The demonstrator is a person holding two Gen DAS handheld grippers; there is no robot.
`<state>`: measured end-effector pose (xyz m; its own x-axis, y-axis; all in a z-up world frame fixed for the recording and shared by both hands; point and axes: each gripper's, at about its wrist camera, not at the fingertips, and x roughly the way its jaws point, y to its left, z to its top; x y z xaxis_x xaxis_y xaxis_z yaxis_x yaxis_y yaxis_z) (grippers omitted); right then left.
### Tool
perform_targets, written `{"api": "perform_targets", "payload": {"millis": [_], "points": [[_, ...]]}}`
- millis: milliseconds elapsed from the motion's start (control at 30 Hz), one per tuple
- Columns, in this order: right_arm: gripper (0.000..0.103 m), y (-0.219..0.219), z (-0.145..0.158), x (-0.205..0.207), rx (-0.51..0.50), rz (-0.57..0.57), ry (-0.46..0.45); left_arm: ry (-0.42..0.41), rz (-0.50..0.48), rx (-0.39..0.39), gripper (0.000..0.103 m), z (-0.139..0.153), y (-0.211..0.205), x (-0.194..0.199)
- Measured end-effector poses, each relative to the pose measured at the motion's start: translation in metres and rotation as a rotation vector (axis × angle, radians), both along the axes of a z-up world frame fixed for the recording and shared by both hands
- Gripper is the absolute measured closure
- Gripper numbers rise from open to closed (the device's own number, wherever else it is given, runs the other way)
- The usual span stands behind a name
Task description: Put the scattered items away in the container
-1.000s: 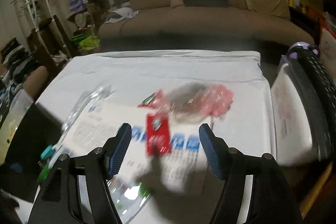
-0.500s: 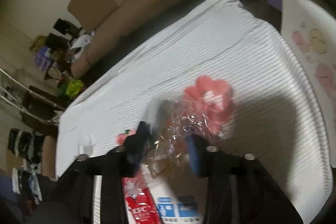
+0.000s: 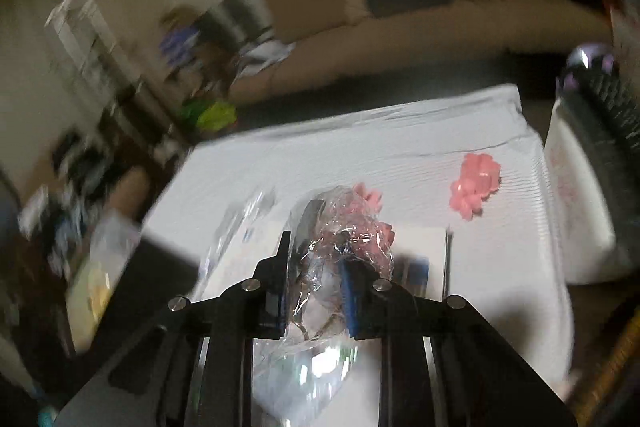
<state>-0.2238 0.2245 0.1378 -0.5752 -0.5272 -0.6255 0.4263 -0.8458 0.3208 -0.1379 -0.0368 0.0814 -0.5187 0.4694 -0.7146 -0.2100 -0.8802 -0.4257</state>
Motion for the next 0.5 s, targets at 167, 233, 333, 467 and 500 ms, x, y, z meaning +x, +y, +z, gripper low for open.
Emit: {"api": "perform_targets", "payload": {"millis": [167, 233, 333, 467, 500], "points": [[0.083, -0.047, -0.012, 0.083, 0.345, 0.106, 0.134, -0.015, -0.005, 0.03, 0.0, 0.003, -0.003, 0.004], [0.083, -0.07, -0.03, 0.104, 0.489, 0.139, 0.158, -0.018, 0.004, 0.017, 0.0, 0.004, -0.006, 0.005], [0.079, -0.1, -0.059, 0.13, 0.581, 0.223, 0.108, -0.025, 0.016, 0.007, 0.0, 0.003, -0.011, 0.008], [0.031, -0.093, -0.049, 0.171, 0.387, 0.288, 0.048, -0.039, -0.002, 0.004, 0.0, 0.002, -0.013, 0.011], [0.027, -0.084, -0.043, 0.177, 0.319, 0.283, 0.024, -0.041, -0.004, -0.008, 0.0, 0.001, -0.012, 0.012]]}}
